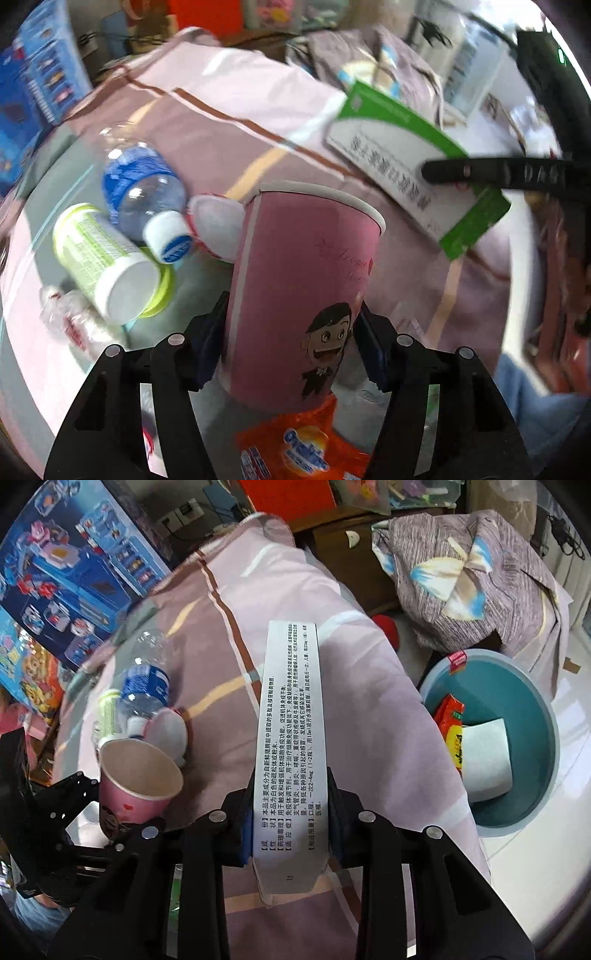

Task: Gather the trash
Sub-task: 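Grasp the pink paper cup with the left tool while the right tool lifts the box, then carry both over the teal bin, open the left tool while the right tool drops the box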

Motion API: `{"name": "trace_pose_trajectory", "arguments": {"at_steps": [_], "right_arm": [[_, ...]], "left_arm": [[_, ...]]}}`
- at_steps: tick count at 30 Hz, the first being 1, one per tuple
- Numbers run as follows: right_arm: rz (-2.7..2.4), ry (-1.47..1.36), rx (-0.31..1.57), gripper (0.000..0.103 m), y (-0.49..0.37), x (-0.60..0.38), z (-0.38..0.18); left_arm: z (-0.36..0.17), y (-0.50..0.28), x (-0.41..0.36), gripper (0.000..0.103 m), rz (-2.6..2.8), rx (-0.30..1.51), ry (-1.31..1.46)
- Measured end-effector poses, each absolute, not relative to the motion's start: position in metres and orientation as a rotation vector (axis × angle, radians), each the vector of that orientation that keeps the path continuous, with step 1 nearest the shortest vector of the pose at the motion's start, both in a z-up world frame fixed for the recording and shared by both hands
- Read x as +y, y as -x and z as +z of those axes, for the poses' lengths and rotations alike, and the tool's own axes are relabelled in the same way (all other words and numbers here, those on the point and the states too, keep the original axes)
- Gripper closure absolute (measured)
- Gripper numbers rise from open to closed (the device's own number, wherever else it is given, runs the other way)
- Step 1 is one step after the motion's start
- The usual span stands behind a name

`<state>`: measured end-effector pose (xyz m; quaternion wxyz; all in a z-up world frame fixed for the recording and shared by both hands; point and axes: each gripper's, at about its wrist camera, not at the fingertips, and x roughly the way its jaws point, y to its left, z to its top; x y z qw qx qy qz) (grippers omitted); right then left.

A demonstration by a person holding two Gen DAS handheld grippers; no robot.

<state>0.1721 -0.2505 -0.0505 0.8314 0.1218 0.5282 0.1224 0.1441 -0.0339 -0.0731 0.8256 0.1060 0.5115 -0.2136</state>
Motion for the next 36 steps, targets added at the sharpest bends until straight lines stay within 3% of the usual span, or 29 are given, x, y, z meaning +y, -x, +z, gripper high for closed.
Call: {"name": "trace_pose_trajectory", "arguments": {"at_steps": [9,18,36], "right_arm": [[0.246,-0.341,0.994,0.074,-0.165,-0.295,-0.016],[0.073,-0.44,0.891,0.074,-0.137,-0.4,0.001],[-0.054,-0.534,0.965,0.073,-0.114,-0.507,-0.044]], "left_arm": [[-0.025,-0.153,-0.053,0.039,-0.408,1.037,-0.137],[0.001,-0.163,-0.149,0.039,-0.538,1.018,-0.144],[-0.054,-0.198,-0.304,0.037,-0.598,1.188,-0.235]]}}
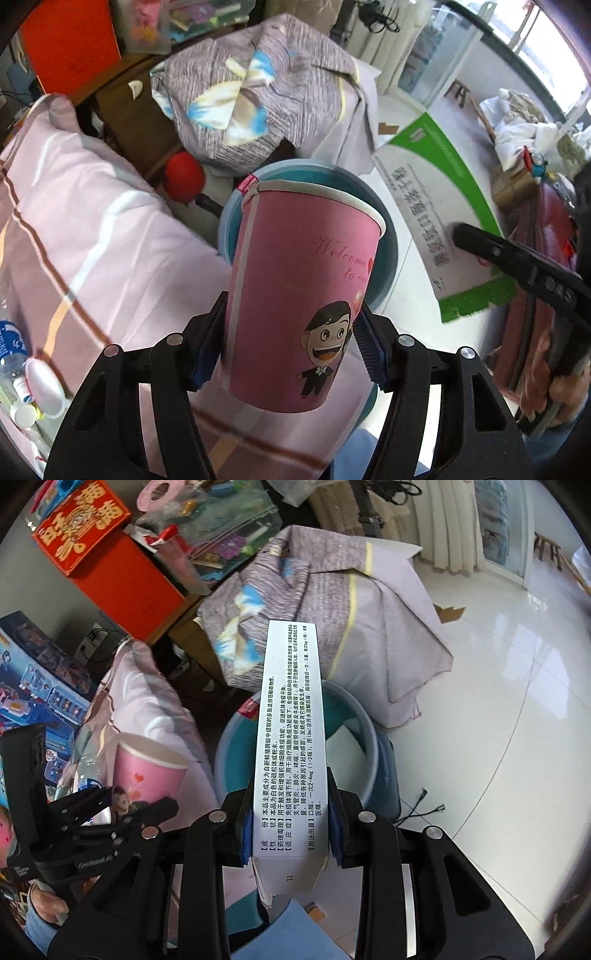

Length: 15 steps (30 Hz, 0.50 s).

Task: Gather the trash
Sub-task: 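Carry both over the teal bin, open the left tool while the right tool drops the box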

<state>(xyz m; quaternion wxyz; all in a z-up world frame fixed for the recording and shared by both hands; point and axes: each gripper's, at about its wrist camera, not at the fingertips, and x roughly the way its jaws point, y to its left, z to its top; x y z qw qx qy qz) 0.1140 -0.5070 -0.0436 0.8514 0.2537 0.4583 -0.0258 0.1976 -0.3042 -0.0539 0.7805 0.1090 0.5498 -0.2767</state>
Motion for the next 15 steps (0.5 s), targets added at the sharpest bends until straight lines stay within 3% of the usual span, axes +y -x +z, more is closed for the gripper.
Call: {"name": "trace_pose_trajectory", "arguments": {"at_steps": [6,15], "right_arm": [[-0.063,-0.545,0.996,0.073,-0.12,-0.518,-0.055],[-0.047,-0.527,1.027,0.073,-0.135,-0.514,-0.063]], "left_arm": [[-0.069,-0.215,-0.315,0.025,-0.55,1.225,-0.211],[-0.075,-0.218,-0.309,0.018,-0.549,1.25,-0.174]]}}
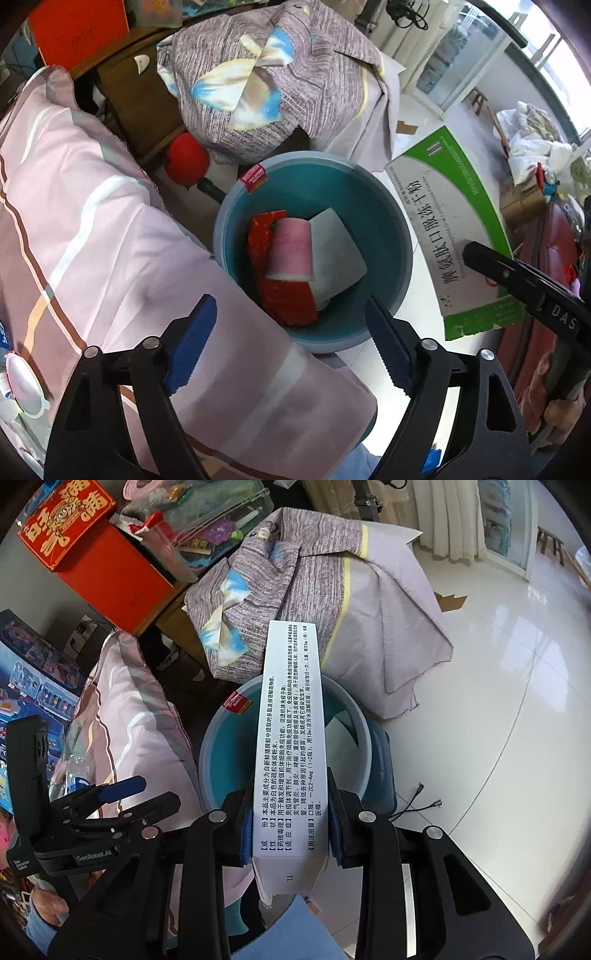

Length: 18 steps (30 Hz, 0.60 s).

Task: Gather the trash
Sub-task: 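Carry both over the teal bin, open the left tool while the right tool drops the box, then move both tools back over the table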

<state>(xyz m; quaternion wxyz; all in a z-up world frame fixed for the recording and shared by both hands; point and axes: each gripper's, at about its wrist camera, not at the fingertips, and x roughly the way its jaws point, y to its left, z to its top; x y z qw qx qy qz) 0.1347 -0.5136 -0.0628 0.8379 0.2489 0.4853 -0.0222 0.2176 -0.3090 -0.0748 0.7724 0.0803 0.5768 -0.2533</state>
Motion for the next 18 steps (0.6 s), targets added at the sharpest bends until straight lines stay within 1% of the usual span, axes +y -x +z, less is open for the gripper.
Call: {"name": "trace_pose_trajectory", "arguments": {"at_steps": [8,11,12,13,15,18], "right_arm": [[0.026,-0.502,1.062,0.072,-0.155,-0.488,-0.069],[0.07,-0.485,1.077,0.067,-0.164,-0.475,-0.07],[0.088,-0.483,1.08,0.057,-0.167,-0.47,-0.07],[0.091,-0.481,1.079,0.051,-0.169,-0.468,-0.07],[0.082,-0.475,1.074,0.049,-0.171,-0.466,-0.068],[0.04,-0.497,1.068,0.041,-0.17,-0.474,-0.068]], "left_arm": [[-0.06,-0.214,-0.284,0.011,-0.537,1.21,-0.111],[-0.054,-0.213,-0.268,0.01,-0.519,1.191,-0.081],[-0.052,-0.213,-0.261,0.009,-0.509,1.188,-0.066],[-0.052,-0.214,-0.257,0.009,-0.504,1.188,-0.057],[-0.052,-0.215,-0.248,0.008,-0.497,1.193,-0.029],[-0.053,-0.215,-0.241,0.008,-0.493,1.195,-0.01]]}}
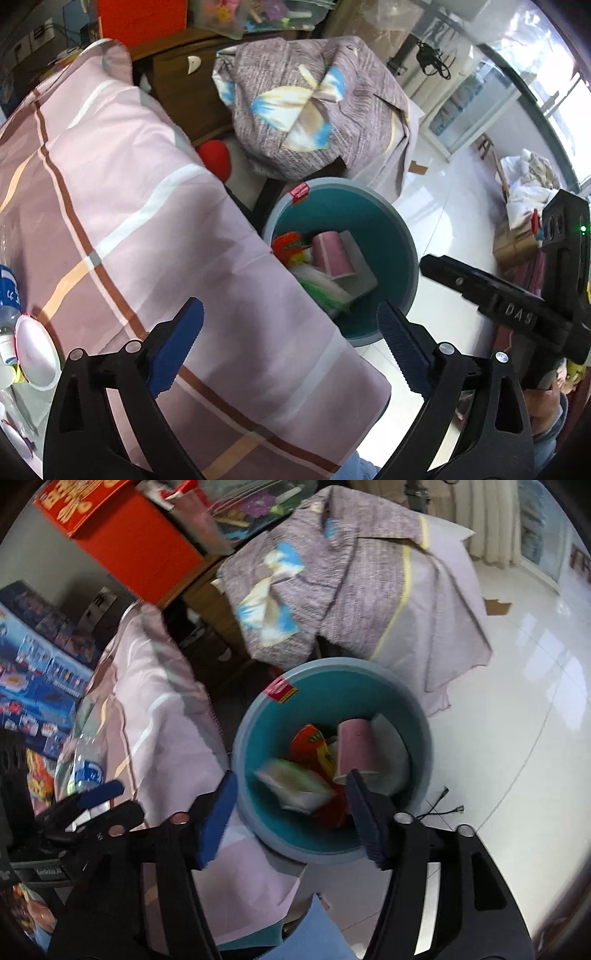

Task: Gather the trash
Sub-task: 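Move both tools back over the table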

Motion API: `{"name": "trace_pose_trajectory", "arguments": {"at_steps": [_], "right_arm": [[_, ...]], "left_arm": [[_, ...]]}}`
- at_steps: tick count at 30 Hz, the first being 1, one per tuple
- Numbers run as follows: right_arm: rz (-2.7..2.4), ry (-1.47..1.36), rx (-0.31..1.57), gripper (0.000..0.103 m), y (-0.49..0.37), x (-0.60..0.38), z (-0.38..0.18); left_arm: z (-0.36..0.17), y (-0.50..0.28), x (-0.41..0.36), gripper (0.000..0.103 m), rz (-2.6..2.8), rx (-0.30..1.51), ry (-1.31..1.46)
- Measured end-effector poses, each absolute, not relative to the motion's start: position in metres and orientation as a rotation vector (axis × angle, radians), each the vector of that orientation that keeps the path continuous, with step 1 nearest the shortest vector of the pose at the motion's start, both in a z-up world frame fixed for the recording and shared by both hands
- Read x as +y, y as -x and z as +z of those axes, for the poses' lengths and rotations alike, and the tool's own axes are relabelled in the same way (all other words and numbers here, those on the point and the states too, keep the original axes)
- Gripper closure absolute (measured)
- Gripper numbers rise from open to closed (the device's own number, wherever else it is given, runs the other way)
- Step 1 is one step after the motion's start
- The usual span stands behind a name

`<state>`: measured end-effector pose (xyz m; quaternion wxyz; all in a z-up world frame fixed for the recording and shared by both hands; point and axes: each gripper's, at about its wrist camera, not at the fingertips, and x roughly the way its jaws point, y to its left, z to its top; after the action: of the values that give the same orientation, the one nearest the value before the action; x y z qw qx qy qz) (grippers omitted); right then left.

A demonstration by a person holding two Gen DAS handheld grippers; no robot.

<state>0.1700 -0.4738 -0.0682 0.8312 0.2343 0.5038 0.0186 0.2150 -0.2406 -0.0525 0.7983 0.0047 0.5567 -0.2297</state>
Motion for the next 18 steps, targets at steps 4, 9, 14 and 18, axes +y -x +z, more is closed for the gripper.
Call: {"name": "trace_pose_trajectory", "arguments": {"at_steps": [4,9,14,18], "right_arm": [[-0.018,-0.507,1.074,0.035,-0.165,-0.483,-0.069],[-0.046,-0.514,1.089,0.029,-0.16,-0.482,-0.07],[-0.055,-0.504,1.103,0.029,-0.156,-0.473,-0.067],[-0.045,-0.484,1.098,0.027,-0.151,-0.461,-0.059]], "left_arm": [[-0.055,-0.214,-0.239,0.008,-0.508,1.204,-0.003],[-0.057,-0.209,-0.236,0.008,-0.526,1.206,0.006],[-0.054,-0.203,-0.229,0.008,-0.534,1.199,0.016],[-0.049,-0.195,-0.217,0.008,-0.534,1.185,0.033]]}}
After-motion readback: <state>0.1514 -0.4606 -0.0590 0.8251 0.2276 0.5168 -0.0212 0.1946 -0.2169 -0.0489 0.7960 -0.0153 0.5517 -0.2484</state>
